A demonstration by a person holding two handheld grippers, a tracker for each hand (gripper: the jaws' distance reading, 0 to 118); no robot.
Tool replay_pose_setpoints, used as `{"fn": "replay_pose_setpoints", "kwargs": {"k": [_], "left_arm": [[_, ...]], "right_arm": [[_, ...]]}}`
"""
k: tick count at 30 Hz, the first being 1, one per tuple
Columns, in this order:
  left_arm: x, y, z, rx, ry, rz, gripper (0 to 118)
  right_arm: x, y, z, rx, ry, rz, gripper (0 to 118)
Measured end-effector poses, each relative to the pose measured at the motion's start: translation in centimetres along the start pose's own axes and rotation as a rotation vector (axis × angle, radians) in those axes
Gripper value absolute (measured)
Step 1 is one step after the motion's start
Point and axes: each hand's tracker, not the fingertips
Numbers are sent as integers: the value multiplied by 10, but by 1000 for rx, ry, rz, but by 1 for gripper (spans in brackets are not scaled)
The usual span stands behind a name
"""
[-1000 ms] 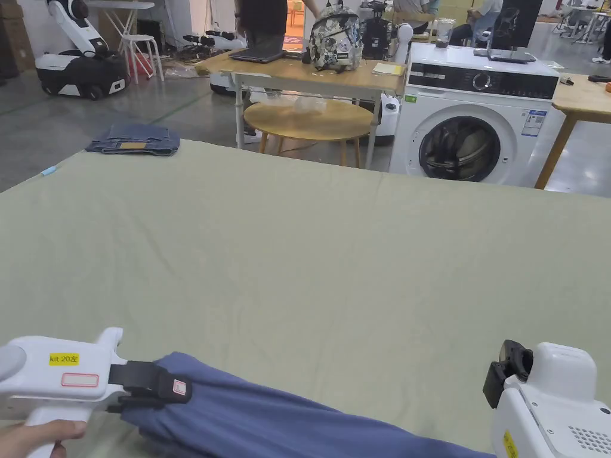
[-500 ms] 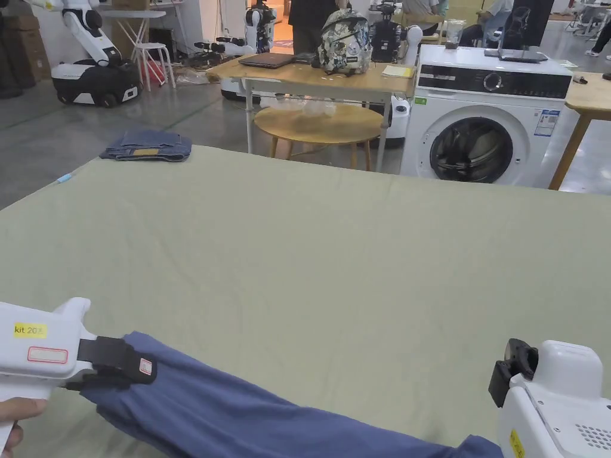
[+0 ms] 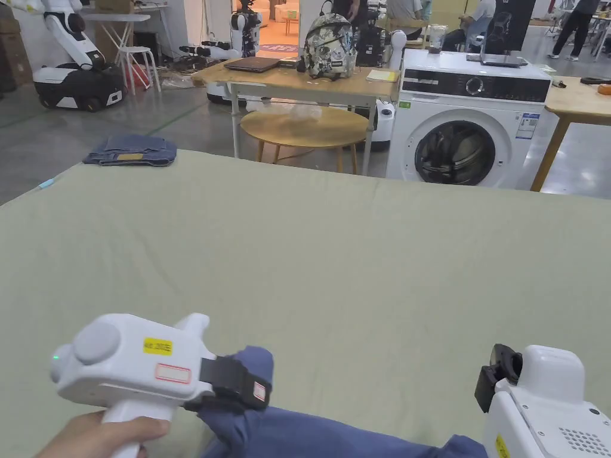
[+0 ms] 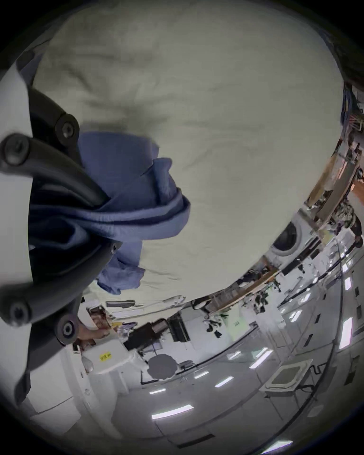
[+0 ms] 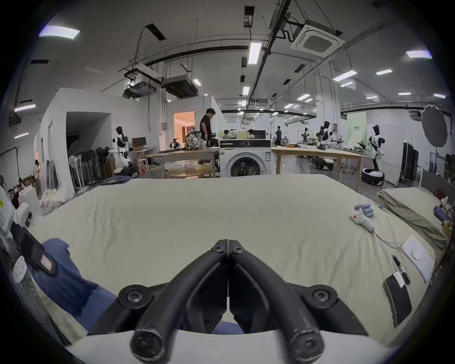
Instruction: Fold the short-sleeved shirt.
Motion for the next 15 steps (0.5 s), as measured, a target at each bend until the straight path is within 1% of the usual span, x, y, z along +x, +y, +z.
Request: {"fn": "replay_pose_setpoints", "kwargs": {"k": [2, 4, 5, 9, 13, 15], "left_arm": [[14, -7, -30, -48, 10, -14, 2], [19, -10, -55, -88, 71, -22, 2], [9, -7, -72, -99, 86, -21, 2], [6, -11, -115, -167, 129, 2, 2], [9, -20, -137, -188, 179, -2, 2], [13, -21, -140, -189, 207, -26, 2]], "right_arm": [[2, -1, 1, -3, -4, -3, 0], [5, -3, 2, -4, -9, -3, 0], [6, -3, 3, -5, -13, -3, 0], [10, -5, 3, -16, -21, -8, 0], [12, -7, 3, -23, -27, -9, 0], [12, -8, 3, -25, -28, -9, 0]]}}
